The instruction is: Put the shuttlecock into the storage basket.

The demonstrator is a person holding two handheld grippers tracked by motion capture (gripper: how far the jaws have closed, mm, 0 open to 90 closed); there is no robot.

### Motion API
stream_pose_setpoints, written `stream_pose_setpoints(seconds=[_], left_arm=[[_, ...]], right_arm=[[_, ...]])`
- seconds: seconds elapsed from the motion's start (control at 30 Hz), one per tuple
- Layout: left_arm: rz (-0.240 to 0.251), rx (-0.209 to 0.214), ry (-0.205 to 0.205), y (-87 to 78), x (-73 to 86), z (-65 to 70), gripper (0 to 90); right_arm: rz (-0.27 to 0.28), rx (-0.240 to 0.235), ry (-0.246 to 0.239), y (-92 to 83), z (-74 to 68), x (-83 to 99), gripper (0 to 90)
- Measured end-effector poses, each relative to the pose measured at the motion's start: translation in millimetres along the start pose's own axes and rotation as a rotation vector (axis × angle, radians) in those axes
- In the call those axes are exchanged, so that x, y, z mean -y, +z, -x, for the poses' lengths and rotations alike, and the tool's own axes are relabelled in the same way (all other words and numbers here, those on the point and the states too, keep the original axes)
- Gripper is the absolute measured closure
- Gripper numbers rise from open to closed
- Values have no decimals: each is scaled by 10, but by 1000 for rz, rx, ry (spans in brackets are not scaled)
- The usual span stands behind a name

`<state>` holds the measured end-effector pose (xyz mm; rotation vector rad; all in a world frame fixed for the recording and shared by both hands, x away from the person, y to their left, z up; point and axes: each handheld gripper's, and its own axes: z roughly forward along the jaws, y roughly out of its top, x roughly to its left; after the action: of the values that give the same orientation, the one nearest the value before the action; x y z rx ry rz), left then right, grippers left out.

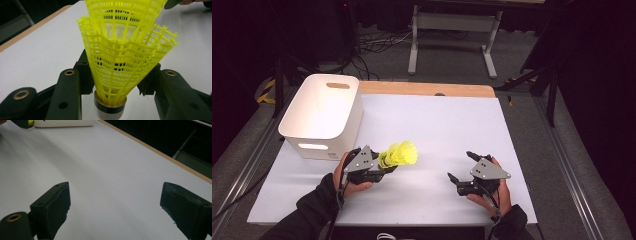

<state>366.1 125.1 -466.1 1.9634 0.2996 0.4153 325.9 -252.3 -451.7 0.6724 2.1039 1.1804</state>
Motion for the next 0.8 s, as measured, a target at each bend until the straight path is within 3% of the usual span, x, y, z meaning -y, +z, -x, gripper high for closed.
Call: stream_pose_setpoints(seconds=[0.8], left_arm=[[40,-79,9,-260,-47,-57,555]], right_arm=[[35,10,-2,9,1,9,110]])
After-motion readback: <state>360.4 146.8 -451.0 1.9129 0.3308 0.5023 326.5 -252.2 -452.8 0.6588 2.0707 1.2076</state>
